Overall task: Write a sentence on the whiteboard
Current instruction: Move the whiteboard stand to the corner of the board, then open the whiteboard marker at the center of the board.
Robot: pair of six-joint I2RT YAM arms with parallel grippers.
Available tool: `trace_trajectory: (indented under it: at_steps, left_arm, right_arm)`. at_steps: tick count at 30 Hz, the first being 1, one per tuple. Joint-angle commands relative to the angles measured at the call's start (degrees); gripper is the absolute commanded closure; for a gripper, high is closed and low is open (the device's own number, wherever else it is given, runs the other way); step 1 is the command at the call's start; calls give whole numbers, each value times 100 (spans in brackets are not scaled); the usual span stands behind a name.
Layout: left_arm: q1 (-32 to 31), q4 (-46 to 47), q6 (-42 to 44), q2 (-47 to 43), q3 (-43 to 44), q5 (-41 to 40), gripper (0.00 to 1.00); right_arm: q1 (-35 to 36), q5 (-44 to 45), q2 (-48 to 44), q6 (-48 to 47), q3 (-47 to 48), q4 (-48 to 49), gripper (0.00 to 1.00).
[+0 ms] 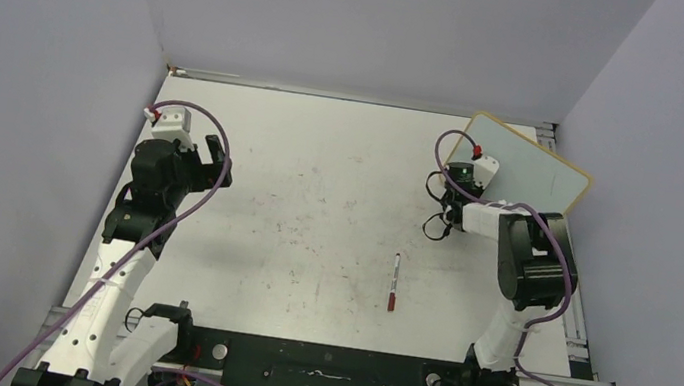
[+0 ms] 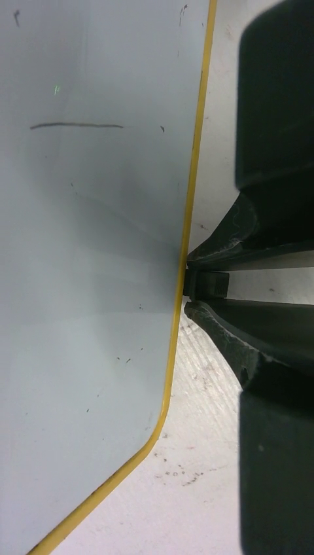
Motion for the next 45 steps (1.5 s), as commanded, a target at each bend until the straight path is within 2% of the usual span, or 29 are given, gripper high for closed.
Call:
trace_trajectory:
  at_steps: [1, 20, 21, 23, 26, 28, 31, 33, 38, 45]
  left_arm:
    - [12, 330, -36, 11, 35, 85, 4]
    - [-14, 325, -53, 2, 26, 91, 4]
    - [-22, 325, -53, 3, 26, 94, 4]
    - [-23, 318, -53, 7, 26, 68, 4]
    - [-46, 246, -53, 20, 56, -136, 4]
    - [-77, 124, -120, 41, 96, -555, 4]
    - [-101, 9, -171, 73, 175, -919, 4]
    - [-102, 21, -172, 50, 127, -857, 4]
    - [-207, 108, 56, 117, 26, -279, 4]
    - [-1273, -141, 79, 270, 11, -373, 3]
  right_arm:
    - [312, -82, -143, -44, -17, 214, 95]
    - [1398, -129, -339, 293, -331, 59, 94]
    - [1426, -127, -338, 293, -331, 51, 92]
    - [1475, -102, -358, 294, -331, 18, 83]
    - [1501, -197, -454, 224, -354, -40, 57]
    - [1522, -216, -577, 186, -361, -178, 42]
    - [1565, -206, -903, 132, -449, -429, 30]
    - [1603, -236, -1215, 119, -532, -724, 26]
    - [1760, -661, -1975, 128, -677, -1707, 24]
    - [2204, -1195, -2603, 250, -700, -3199, 30]
